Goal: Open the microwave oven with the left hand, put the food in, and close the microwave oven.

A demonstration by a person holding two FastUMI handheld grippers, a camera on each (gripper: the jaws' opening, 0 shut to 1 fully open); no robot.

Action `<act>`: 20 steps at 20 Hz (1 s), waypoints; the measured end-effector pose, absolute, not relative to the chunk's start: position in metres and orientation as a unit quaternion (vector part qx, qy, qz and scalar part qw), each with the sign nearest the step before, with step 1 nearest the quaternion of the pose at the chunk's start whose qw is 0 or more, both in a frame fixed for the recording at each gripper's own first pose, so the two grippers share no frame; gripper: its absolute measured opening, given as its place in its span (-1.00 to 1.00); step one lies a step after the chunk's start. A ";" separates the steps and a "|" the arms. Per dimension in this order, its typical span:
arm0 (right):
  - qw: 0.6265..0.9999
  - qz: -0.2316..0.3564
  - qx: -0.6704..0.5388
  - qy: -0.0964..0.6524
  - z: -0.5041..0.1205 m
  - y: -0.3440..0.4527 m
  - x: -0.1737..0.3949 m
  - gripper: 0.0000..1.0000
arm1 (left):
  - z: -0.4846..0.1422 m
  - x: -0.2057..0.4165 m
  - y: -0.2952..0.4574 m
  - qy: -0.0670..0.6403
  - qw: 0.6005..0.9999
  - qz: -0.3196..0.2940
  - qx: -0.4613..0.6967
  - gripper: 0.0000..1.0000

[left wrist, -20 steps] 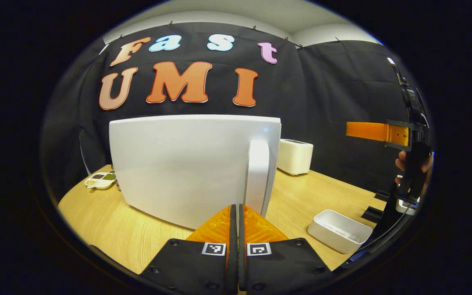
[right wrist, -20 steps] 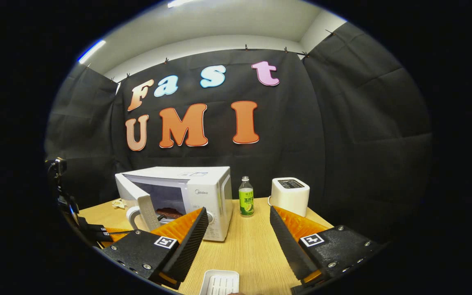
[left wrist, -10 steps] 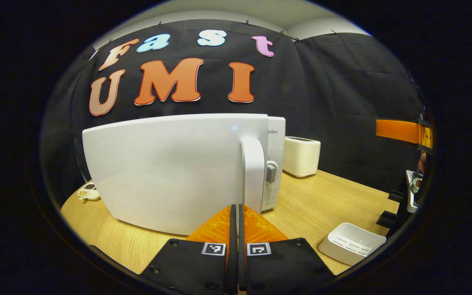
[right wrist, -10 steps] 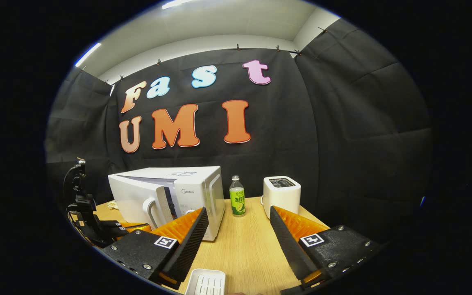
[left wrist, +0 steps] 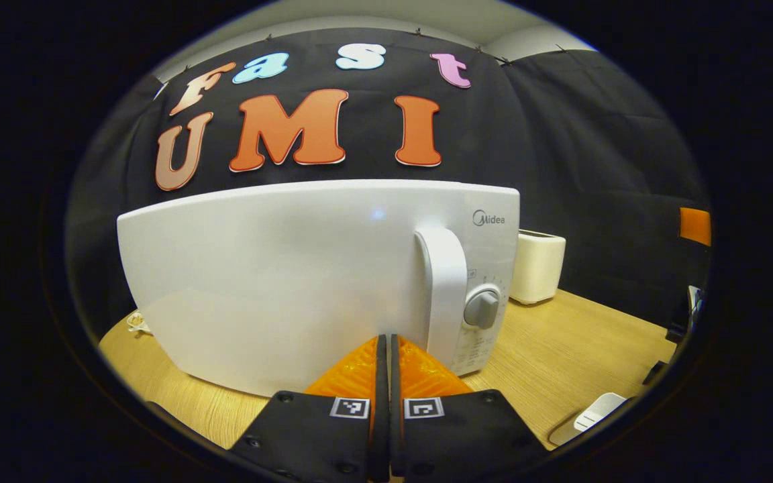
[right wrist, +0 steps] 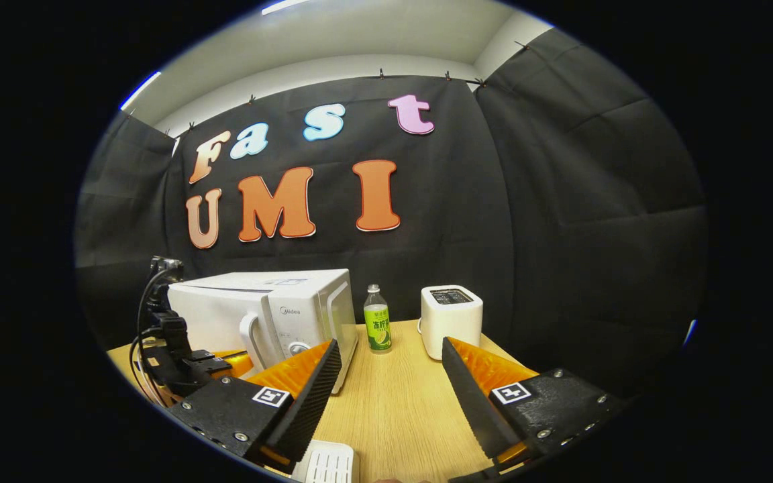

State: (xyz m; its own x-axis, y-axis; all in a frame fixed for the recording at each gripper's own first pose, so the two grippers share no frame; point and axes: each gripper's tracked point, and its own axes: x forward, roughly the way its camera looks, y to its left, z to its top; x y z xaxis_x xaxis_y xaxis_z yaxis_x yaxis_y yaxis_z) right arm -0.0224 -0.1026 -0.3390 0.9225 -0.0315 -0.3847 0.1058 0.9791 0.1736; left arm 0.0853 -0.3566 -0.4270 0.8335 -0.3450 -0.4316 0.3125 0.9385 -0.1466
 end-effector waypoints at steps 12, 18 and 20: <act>0.976 -0.035 0.089 0.193 -0.326 -0.094 -0.023 0.88 | -0.427 0.094 -0.344 0.239 0.960 -0.146 0.000 -0.91; 0.982 -0.022 0.077 0.170 -0.289 -0.079 -0.014 0.88 | -0.341 0.080 -0.297 0.191 0.971 -0.141 -0.014 -0.91; 0.983 -0.020 0.079 0.164 -0.275 -0.075 -0.010 0.88 | -0.311 0.076 -0.271 0.184 0.974 -0.134 -0.021 -0.91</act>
